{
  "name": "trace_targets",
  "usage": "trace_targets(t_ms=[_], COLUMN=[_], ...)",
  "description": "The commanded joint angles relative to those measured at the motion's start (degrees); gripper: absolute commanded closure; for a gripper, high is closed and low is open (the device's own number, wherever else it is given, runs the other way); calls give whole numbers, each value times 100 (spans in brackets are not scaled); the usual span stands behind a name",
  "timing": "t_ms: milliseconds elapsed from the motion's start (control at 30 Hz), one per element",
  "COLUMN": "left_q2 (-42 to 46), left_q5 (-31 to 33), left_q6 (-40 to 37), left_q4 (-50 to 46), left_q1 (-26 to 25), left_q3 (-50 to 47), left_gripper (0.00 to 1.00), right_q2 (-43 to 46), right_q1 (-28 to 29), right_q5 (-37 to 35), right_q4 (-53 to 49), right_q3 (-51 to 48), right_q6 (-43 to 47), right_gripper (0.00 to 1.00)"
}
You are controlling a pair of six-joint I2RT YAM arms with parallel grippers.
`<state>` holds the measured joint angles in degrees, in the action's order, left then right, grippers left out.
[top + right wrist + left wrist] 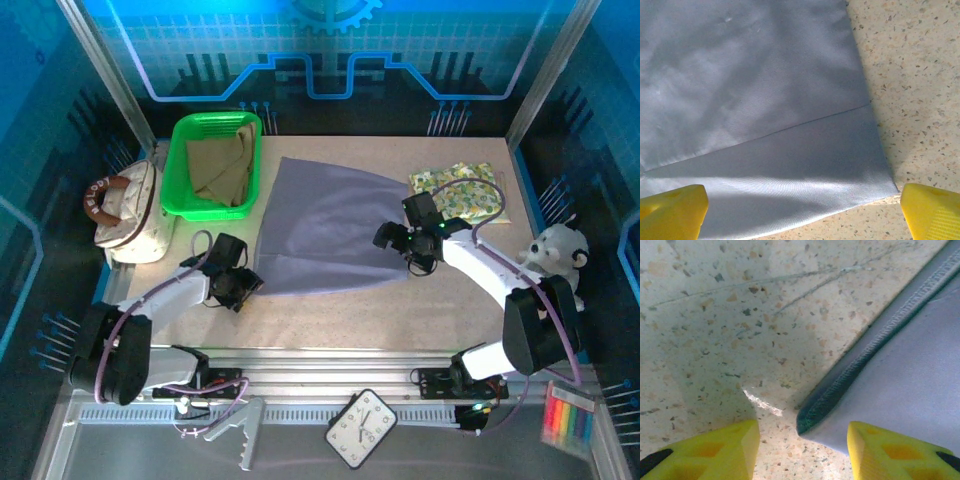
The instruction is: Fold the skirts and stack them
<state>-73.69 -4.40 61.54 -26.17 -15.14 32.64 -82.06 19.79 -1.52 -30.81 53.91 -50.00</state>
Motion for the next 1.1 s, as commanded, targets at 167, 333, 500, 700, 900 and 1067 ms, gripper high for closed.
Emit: trace_targets(t_ms=[167,333,500,700,900,1067], left_q2=[-604,-790,-641,-194,264,700], left_q5=[-383,-447,-548,-268,-256,-39], left_q6=[-192,-198,-229,-189,-168,-149], left_q4=[526,817,862,242,-378,-846], left_q1=[37,32,-45,-139,-139,-139], left_q3=[67,166,334,454,328,475], left_gripper=[57,61,67,91,99,100], right_q2=[83,50,-2,-29,-12,48], right_q1=[-72,-72,-72,-67,-82,-86], right_q5=[-16,47,68,100,60,47], right_q4=[40,74,49,53,-94,-43], right_q3=[-125,-205,-145,-116,-29,-49], right_q6=[-125,-186,-160,-164,-72,-96], right_gripper=[0,0,0,0,0,0])
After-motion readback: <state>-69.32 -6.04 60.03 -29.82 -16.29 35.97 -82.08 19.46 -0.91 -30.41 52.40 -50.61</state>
